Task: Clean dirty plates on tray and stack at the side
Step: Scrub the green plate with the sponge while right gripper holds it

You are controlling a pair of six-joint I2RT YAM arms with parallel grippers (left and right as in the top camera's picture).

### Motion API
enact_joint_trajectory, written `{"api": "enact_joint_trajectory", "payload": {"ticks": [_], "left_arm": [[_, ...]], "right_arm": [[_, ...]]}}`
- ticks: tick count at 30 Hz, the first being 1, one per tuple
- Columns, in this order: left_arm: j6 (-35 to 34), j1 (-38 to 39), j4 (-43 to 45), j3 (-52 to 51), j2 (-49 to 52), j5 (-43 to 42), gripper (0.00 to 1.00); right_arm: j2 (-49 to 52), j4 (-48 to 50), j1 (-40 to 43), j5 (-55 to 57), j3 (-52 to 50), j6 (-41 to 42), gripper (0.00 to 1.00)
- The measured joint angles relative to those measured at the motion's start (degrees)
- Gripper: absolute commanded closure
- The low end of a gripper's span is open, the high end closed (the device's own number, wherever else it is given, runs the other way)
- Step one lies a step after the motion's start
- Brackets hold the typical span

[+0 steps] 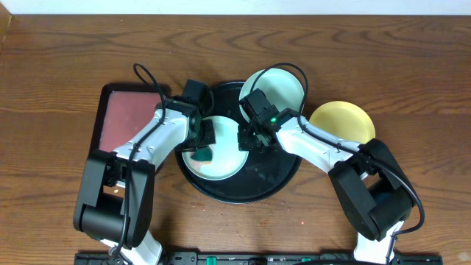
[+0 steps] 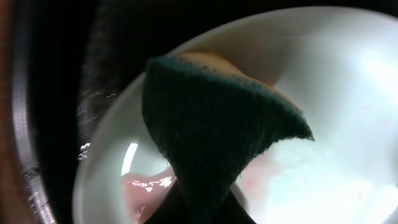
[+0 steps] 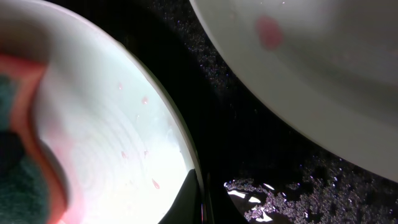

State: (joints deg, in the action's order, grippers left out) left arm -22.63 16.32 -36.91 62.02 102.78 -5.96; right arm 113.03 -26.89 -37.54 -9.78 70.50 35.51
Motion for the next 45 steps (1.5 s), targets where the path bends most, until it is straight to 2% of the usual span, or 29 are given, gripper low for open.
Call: {"api": "enact_joint_trajectory", "payload": {"ticks": [4, 9, 13, 16, 23, 28, 33, 37, 45], "left_arm": [[-0.2, -0.2, -3.5, 0.6, 0.1, -0.1, 0.92], [5.6, -0.6, -4.1, 0.6, 0.2, -8.1, 0.92], [9.0, -0.5, -2.6, 0.6, 0.3, -14.2, 0.93], [10.0, -0.5, 1.6, 0.6, 0.6, -15.1, 0.93], [10.8, -0.5, 5.8, 0.6, 0.7, -7.2, 0.93], [7.8, -0.3, 0.7, 0.9, 0.7, 0.9, 0.93], [5.9, -0.3, -3.6, 1.0, 0.7, 1.7, 0.92], [7.4, -0.5, -5.3, 1.0, 0.7, -2.4, 0.93], [18.3, -0.6, -4.3, 1.0, 0.7, -17.4, 0.93]], "right_arm": [[0.0, 0.0, 0.0, 0.0, 0.0, 0.0, 0.99], [0.0, 0.0, 0.0, 0.0, 0.0, 0.0, 0.99], [0.0, 0.0, 0.0, 0.0, 0.0, 0.0, 0.99], [0.0, 0.0, 0.0, -0.1, 0.0, 0.0, 0.99], [0.0, 0.0, 0.0, -0.3, 0.0, 0.0, 0.99], [0.0, 0.0, 0.0, -0.3, 0.0, 0.0, 0.99], [0.0, 0.0, 0.0, -0.3, 0.0, 0.0, 0.99], [0.0, 0.0, 0.0, -0.3, 0.0, 0.0, 0.99], [0.0, 0.0, 0.0, -0.3, 0.0, 0.0, 0.99]]}}
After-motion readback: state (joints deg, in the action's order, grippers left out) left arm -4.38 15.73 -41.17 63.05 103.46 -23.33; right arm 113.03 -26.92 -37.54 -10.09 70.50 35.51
